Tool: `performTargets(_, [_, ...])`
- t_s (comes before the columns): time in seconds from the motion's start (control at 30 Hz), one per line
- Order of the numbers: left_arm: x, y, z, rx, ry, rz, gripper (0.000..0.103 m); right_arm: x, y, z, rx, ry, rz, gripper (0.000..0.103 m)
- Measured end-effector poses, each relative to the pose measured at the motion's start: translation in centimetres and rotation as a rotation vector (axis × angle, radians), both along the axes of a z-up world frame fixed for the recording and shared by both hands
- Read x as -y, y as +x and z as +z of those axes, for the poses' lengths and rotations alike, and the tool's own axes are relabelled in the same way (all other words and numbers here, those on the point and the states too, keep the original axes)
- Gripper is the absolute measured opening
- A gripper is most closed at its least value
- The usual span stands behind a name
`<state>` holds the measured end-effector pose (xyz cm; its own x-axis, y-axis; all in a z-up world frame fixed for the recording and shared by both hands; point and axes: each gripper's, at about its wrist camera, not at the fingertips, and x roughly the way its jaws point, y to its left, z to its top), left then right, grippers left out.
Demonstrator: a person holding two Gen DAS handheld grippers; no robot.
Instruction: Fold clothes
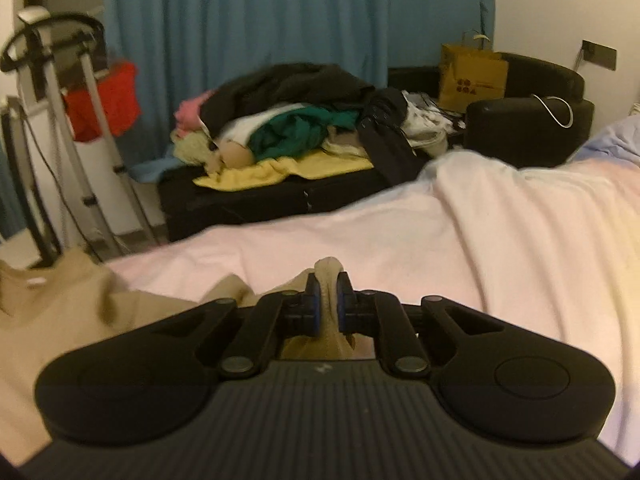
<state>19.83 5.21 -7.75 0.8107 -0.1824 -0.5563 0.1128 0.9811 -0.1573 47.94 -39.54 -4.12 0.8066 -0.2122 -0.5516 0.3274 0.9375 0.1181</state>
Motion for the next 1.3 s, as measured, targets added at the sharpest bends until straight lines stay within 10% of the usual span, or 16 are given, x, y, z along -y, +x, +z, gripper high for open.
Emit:
performTargets(0.1, [0.0, 0.1, 0.0, 0.000, -0.002, -0.003, 0.086, -0.3, -1.0, -0.9, 0.005, 0.047, -0.043, 0.024])
performTargets(0.27, [-0.4, 0.0, 0.4, -0.002, -0.022, 0.004, 0.086, -2.5, -7.5, 0.6, 0.077, 0.125, -0.048, 0.073])
performTargets(0.53, [-1.6, -2.9, 3.6, 0.033, -0.030, 0.033, 0.086, -6.8, -20.7, 2.4, 0.130, 0.287, -0.003, 0.076])
performTargets(0.87, [-8.2, -8.8, 8.7, -0.065, 0.014, 0.101, 0.086, -10.3, -32.5, 2.4, -0.092, 0.449, 0.292, 0.076])
performTargets(1.3, [-12.7, -11.6, 5.4, -0.407, -0.128, 0.211, 0.081, -9.0, -35.6, -1.6, -0.236, 0.507, -0.135, 0.075])
